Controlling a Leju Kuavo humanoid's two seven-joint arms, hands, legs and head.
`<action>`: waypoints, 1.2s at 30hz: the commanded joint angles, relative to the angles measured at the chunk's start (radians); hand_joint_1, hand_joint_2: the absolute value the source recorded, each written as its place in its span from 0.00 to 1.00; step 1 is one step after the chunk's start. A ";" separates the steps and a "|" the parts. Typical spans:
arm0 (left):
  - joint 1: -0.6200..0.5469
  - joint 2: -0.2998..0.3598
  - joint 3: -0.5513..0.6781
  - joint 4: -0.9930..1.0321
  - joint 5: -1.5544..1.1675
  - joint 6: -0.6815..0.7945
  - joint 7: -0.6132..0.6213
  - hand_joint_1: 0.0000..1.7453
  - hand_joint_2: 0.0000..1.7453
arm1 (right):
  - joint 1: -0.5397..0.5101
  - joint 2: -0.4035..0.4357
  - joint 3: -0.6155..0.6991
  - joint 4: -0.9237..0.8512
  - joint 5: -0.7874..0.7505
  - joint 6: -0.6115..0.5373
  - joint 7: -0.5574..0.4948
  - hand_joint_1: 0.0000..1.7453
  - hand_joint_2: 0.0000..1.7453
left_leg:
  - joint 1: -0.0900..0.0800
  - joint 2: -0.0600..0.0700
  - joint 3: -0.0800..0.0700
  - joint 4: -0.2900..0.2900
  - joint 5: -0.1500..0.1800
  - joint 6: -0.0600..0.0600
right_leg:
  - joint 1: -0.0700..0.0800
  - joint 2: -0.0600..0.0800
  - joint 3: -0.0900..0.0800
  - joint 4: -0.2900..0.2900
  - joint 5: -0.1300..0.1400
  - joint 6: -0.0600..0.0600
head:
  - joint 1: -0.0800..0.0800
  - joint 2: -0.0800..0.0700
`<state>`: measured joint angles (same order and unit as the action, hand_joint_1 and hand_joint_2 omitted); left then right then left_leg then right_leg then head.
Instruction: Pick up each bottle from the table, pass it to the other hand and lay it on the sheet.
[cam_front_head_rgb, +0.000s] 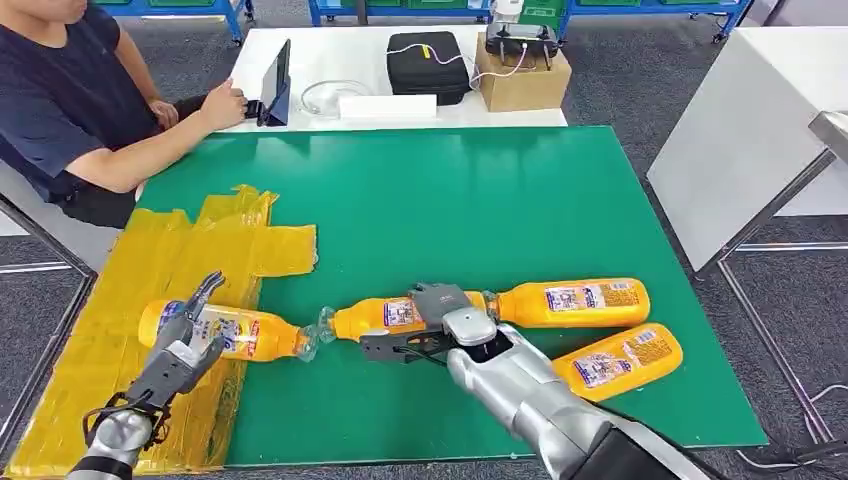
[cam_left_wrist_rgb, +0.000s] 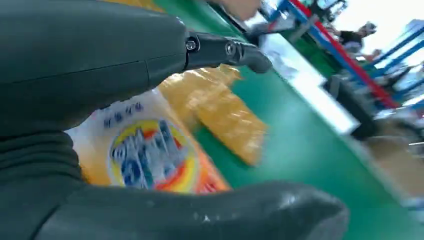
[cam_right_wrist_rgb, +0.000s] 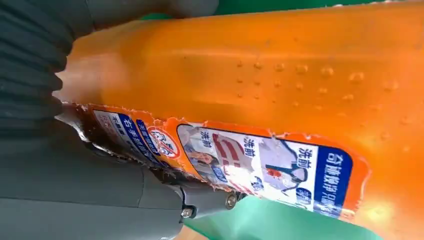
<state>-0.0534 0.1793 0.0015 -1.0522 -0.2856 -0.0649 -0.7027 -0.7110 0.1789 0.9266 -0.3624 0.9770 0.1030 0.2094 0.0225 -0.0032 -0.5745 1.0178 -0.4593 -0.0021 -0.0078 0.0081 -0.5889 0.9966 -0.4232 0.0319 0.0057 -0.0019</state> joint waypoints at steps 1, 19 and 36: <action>0.016 -0.089 0.135 -0.104 0.097 -0.139 0.005 0.00 0.00 | 0.024 -0.013 -0.067 0.050 -0.024 -0.102 -0.030 1.00 1.00 | -0.001 -0.002 -0.004 -0.001 0.003 0.001 | 0.000 -0.003 -0.002 -0.001 0.003 -0.001 | 0.000 0.000; 0.186 -0.388 0.243 -0.382 0.486 -0.526 0.288 0.00 1.00 | 0.350 0.022 -0.424 -0.733 -0.172 -0.507 -0.442 1.00 1.00 | -0.001 -0.001 -0.020 0.000 0.005 0.001 | 0.000 -0.001 -0.008 0.001 0.006 -0.002 | 0.000 0.000; 0.240 -0.414 -0.029 -0.526 0.560 -0.514 0.252 0.00 1.00 | 0.342 0.133 -0.206 -0.565 -0.265 -0.282 -0.444 1.00 1.00 | 0.000 0.000 -0.021 0.000 0.005 0.001 | 0.000 0.000 -0.009 0.001 0.007 -0.001 | 0.000 0.000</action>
<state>0.1937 -0.2403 0.1045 -1.5423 0.2327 -0.5871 -0.4437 -0.3333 0.2640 0.6035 -1.0856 0.7320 -0.2094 -0.2209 0.0229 -0.0041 -0.5975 1.0183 -0.4541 -0.0028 -0.0074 0.0081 -0.5997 0.9980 -0.4161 0.0309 0.0057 -0.0019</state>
